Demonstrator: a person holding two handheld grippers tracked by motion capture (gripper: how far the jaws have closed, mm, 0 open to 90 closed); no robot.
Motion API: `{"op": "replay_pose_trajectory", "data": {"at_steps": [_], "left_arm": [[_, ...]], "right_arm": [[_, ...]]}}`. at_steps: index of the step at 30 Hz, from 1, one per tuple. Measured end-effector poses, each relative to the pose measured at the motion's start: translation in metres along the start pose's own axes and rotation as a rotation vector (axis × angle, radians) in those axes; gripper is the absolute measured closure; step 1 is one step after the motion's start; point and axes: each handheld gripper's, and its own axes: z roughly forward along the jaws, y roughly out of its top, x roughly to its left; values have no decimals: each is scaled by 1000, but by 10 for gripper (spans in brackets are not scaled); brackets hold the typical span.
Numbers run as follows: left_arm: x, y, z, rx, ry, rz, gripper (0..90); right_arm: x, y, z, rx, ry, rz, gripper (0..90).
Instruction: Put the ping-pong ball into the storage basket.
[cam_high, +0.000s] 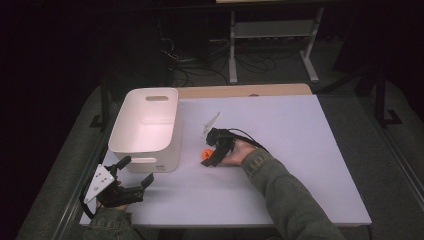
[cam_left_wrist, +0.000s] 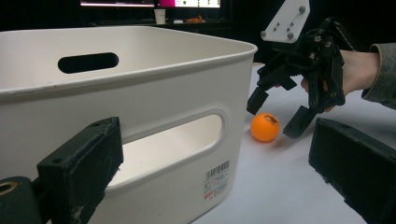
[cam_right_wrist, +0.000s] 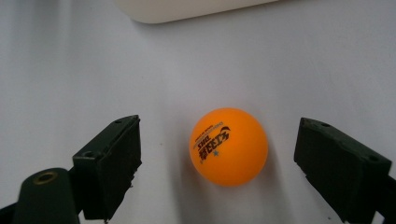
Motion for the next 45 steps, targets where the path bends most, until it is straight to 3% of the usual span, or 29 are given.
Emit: {"op": "replay_pose_trajectory", "data": {"at_steps": [7, 8, 9, 15, 29, 39, 45], "left_arm": [[0, 0, 0, 0, -1, 0, 26], [0, 0, 0, 0, -1, 0, 25], [0, 0, 0, 0, -1, 0, 25], [0, 0, 0, -1, -2, 0, 26], [0, 0, 0, -2, -2, 1, 25], [-1, 0, 0, -3, -3, 3, 26], [-1, 0, 1, -2, -5, 3, 26]], "right_arm": [[0, 0, 4, 15, -1, -1, 215], [0, -1, 4, 20, 6, -1, 277], [0, -1, 4, 20, 6, -1, 277], [-2, -1, 2, -3, 43, 7, 485], [0, 2, -13, -24, 46, 10, 494], [2, 5, -37, -58, 30, 26, 494], [3, 11, -52, -57, 25, 11, 494]]}}
